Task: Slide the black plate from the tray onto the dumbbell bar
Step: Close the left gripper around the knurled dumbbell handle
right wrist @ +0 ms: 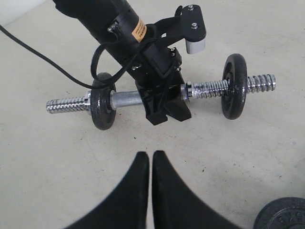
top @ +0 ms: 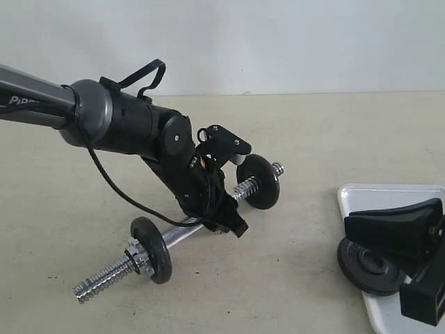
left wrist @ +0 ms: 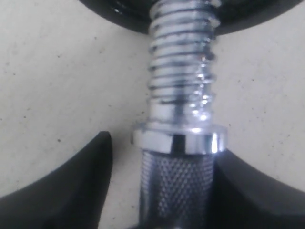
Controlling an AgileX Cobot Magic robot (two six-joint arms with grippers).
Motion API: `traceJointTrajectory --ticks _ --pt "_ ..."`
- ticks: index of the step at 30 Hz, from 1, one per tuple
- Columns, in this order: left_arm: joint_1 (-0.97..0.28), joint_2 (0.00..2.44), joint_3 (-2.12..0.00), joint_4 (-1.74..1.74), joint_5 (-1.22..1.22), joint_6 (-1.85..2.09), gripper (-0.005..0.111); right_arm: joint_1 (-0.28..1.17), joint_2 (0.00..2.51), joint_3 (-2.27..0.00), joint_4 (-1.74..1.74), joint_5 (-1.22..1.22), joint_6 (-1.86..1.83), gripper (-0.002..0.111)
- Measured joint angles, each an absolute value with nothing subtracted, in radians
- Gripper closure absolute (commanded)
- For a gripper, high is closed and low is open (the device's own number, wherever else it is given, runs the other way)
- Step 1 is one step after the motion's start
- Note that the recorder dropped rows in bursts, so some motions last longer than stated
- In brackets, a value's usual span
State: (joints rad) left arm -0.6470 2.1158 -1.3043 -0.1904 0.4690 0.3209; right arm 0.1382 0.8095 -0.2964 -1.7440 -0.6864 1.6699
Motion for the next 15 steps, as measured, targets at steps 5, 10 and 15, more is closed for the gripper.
traceJointTrajectory --ticks 5,10,15 --pt "-0.647 2.116 -1.294 -0.190 0.433 0.323 0.060 0.138 0.810 -0.296 -1.744 -0.680 1.670 0.108" --pt "-0.647 2.116 -1.289 -0.190 0.421 0.327 0.060 0.138 0.810 -0.296 -1.744 -0.678 1.670 0.108" --pt "-0.647 2.107 -1.283 -0.194 0.419 0.334 0.060 0.138 0.810 -0.296 -1.744 -0.672 1.668 0.108"
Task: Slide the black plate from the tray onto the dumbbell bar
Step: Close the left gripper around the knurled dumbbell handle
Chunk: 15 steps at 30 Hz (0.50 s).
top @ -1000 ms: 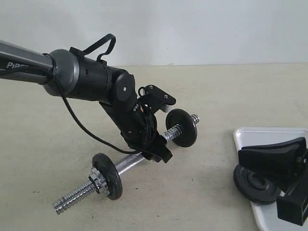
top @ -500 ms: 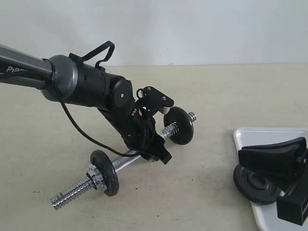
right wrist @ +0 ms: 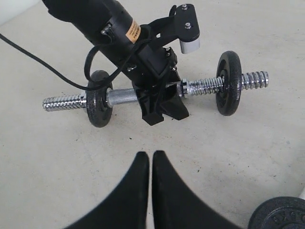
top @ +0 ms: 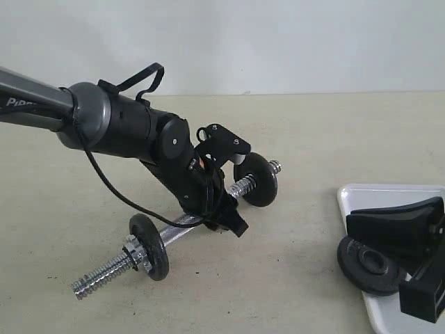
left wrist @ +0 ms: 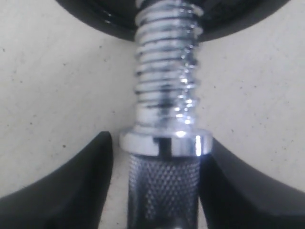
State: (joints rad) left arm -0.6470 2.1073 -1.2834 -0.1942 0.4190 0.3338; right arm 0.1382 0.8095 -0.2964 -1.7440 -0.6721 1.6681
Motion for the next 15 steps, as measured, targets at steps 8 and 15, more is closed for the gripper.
traceJointTrajectory --ticks 8,15 --pt "-0.647 2.055 -1.228 -0.194 0.362 0.338 0.060 0.138 0.810 -0.296 -1.744 -0.670 1.668 0.108" --pt "-0.647 2.048 -1.174 -0.194 0.324 0.341 0.060 0.138 0.810 -0.296 -1.744 -0.670 1.668 0.108"
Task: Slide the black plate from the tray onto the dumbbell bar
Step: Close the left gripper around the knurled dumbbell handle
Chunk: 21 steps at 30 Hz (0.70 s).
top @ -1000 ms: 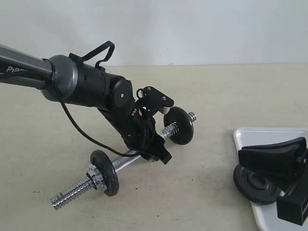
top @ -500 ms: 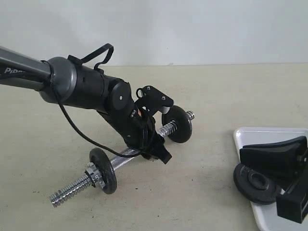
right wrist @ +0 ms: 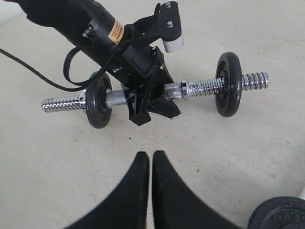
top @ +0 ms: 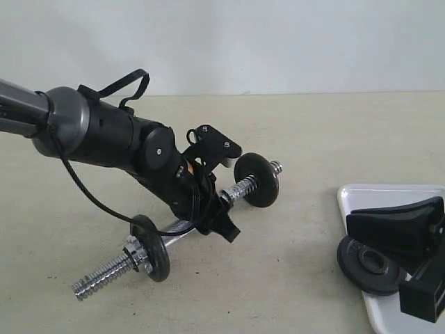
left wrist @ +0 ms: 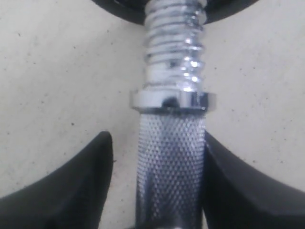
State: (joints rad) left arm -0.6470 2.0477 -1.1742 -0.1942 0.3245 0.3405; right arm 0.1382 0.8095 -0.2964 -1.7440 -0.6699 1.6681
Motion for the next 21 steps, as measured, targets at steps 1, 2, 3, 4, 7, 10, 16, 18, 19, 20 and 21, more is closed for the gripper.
traceJointTrajectory --ticks 1,2,3,4,7,10,16,18,19,20,21 --pt "-0.647 2.047 -1.174 -0.194 0.316 0.341 0.060 0.138 0.810 -0.296 -1.744 -0.670 1.668 0.108" --pt "-0.647 2.047 -1.174 -0.194 0.308 0.341 0.060 0.138 0.810 -0.296 -1.744 -0.670 1.668 0.108" --pt "-0.647 2.045 -1.174 -0.194 0.297 0.341 0.060 0.138 0.810 -0.296 -1.744 -0.670 1.668 0.108" --pt "-0.647 2.045 -1.174 -0.194 0.288 0.341 0.060 0.138 0.810 -0.296 -1.744 -0.670 1.668 0.108" --pt "-0.647 2.045 -1.174 -0.194 0.276 0.341 0.060 0.138 0.810 -0.296 -1.744 -0.670 1.668 0.108" --pt "-0.647 2.045 -1.174 -0.194 0.277 0.341 0.060 0.138 0.810 -0.296 -1.744 -0.670 1.668 0.108" --pt "-0.647 2.045 -1.174 -0.194 0.274 0.341 0.060 0.138 0.810 -0.296 -1.744 -0.670 1.668 0.108" --pt "-0.647 2.045 -1.174 -0.194 0.276 0.341 0.060 0.138 0.810 -0.296 -1.744 -0.670 1.668 0.108" --pt "-0.647 2.045 -1.174 -0.194 0.276 0.341 0.060 0.138 0.810 -0.296 -1.744 -0.670 1.668 0.108" --pt "-0.647 2.045 -1.174 -0.194 0.276 0.341 0.060 0.138 0.810 -0.296 -1.744 -0.670 1.668 0.108" --pt "-0.647 2.045 -1.174 -0.194 0.276 0.341 0.060 0.138 0.810 -0.296 -1.744 -0.670 1.668 0.108"
